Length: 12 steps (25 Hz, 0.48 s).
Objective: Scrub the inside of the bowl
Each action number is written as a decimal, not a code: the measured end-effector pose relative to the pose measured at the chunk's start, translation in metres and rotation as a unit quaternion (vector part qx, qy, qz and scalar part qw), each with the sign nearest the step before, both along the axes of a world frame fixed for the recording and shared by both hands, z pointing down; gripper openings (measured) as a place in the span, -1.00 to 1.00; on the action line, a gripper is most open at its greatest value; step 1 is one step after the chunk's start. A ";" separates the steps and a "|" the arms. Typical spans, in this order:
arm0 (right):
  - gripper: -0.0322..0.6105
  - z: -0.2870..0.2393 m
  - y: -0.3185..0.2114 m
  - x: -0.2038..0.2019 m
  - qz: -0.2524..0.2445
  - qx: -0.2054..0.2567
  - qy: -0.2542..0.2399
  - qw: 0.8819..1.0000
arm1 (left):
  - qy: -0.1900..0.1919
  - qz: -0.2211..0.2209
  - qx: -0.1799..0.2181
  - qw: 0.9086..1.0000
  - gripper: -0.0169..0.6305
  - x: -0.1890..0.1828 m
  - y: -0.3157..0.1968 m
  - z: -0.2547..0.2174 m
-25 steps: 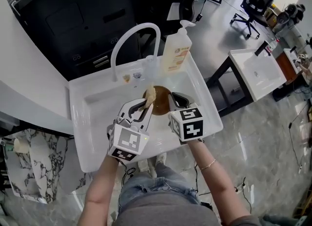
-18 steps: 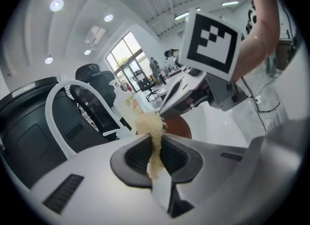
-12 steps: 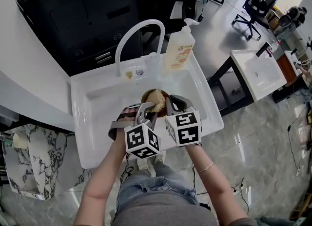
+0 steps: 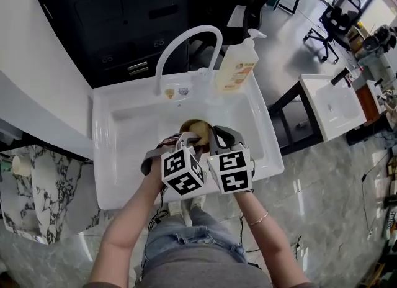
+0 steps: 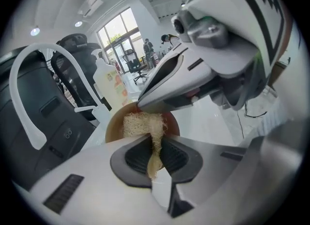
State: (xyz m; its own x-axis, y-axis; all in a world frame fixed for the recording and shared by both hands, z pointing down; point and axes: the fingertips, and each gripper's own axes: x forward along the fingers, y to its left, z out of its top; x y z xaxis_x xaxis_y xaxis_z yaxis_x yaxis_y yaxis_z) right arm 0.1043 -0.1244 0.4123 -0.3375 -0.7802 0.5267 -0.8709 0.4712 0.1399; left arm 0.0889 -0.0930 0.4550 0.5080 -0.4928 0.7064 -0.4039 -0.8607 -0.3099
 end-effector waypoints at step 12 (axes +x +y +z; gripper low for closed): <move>-0.82 0.014 0.002 -0.007 -0.047 -0.011 0.019 0.999 | -0.010 0.065 -0.073 0.995 -0.81 0.016 0.014 0.021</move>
State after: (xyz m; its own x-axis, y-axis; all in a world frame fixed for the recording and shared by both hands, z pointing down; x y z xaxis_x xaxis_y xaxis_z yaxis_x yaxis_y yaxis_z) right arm 0.0969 -0.1225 0.4261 -0.3882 -0.7338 0.5576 -0.8167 0.5542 0.1608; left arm 0.1049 -0.0785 0.4758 0.5453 -0.3153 0.7767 -0.2819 -0.9416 -0.1843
